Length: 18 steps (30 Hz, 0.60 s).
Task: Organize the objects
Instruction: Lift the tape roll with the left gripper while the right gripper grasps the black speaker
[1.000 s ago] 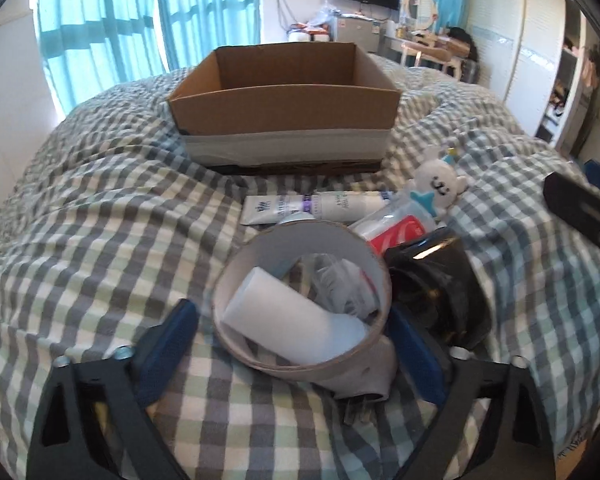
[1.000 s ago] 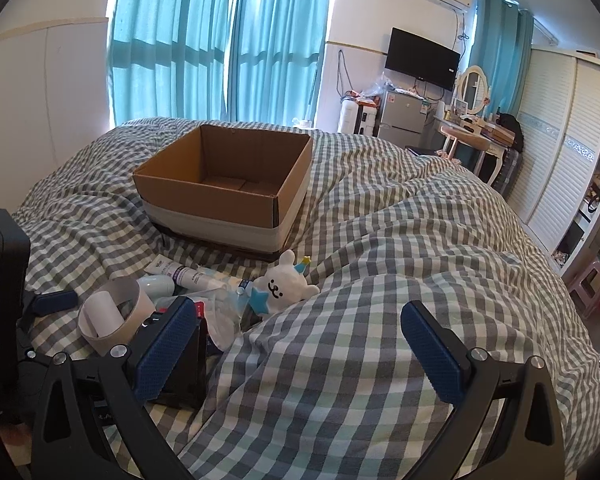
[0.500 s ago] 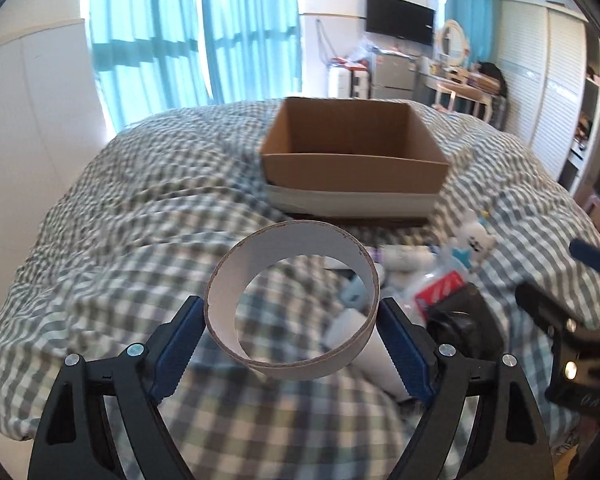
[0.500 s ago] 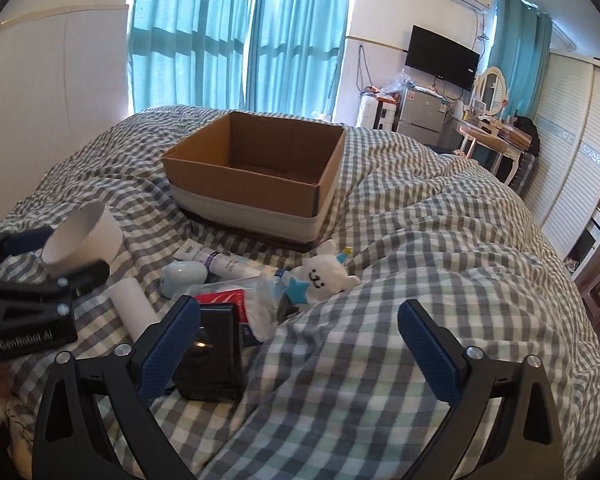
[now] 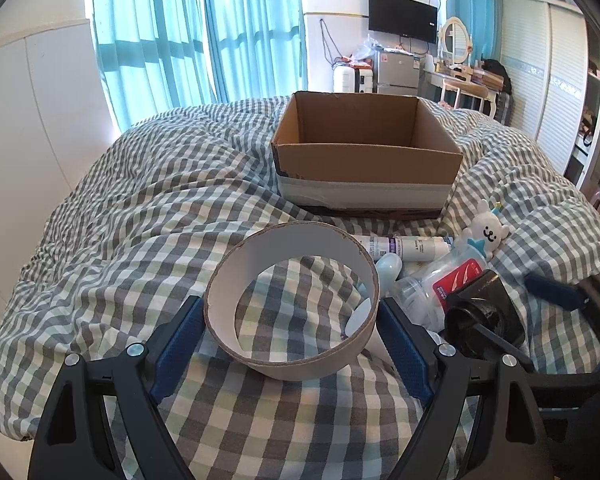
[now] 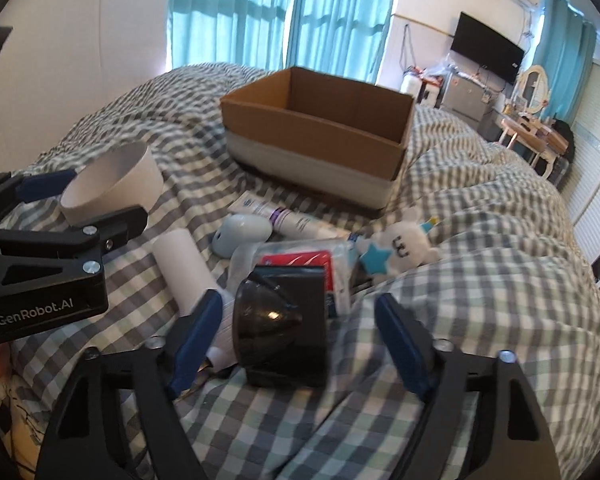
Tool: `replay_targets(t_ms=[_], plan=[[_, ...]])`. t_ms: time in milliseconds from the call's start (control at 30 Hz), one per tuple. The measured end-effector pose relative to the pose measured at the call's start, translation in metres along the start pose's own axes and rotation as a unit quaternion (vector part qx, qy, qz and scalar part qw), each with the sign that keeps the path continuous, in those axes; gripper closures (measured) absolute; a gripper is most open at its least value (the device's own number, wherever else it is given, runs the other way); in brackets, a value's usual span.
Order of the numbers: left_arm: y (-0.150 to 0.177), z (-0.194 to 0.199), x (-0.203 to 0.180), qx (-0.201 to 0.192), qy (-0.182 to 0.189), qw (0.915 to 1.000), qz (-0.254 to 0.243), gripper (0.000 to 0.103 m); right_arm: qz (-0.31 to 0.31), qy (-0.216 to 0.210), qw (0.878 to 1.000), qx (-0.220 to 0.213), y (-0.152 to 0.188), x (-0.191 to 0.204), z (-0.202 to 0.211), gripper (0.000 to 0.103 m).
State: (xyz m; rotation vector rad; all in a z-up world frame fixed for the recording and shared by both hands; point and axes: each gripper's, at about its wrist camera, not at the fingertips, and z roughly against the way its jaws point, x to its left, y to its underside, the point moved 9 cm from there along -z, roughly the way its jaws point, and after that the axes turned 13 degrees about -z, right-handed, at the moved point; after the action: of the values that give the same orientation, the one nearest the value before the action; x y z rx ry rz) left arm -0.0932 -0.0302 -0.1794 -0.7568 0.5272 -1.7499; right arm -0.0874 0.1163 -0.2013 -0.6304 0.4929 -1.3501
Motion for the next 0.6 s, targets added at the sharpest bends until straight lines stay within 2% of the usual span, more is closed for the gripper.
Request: replay_targets(t_ms=[67,100,333,600], plan=[[0.000,0.000,-0.001,0.000,0.000,1.0000,-0.002,0.015,0.004,-0.003,1.000,0.008,0.003,0.001,-0.004,0.053],[0.000,0.001,-0.001,-0.001,0.000,1.0000,-0.001,0.015,0.004,-0.003,1.000,0.007,0.003,0.002,-0.004,0.054],[-0.004,0.007,0.000,-0.008,0.000,1.0000,0.000,0.015,-0.010,-0.006,1.000,-0.012,-0.006,-0.004,0.008,0.055],[-0.025,0.022,0.003,-0.037,-0.006,0.9993,0.001,0.015,-0.019,-0.010,0.998,-0.062,-0.046,-0.012,0.032,0.055]])
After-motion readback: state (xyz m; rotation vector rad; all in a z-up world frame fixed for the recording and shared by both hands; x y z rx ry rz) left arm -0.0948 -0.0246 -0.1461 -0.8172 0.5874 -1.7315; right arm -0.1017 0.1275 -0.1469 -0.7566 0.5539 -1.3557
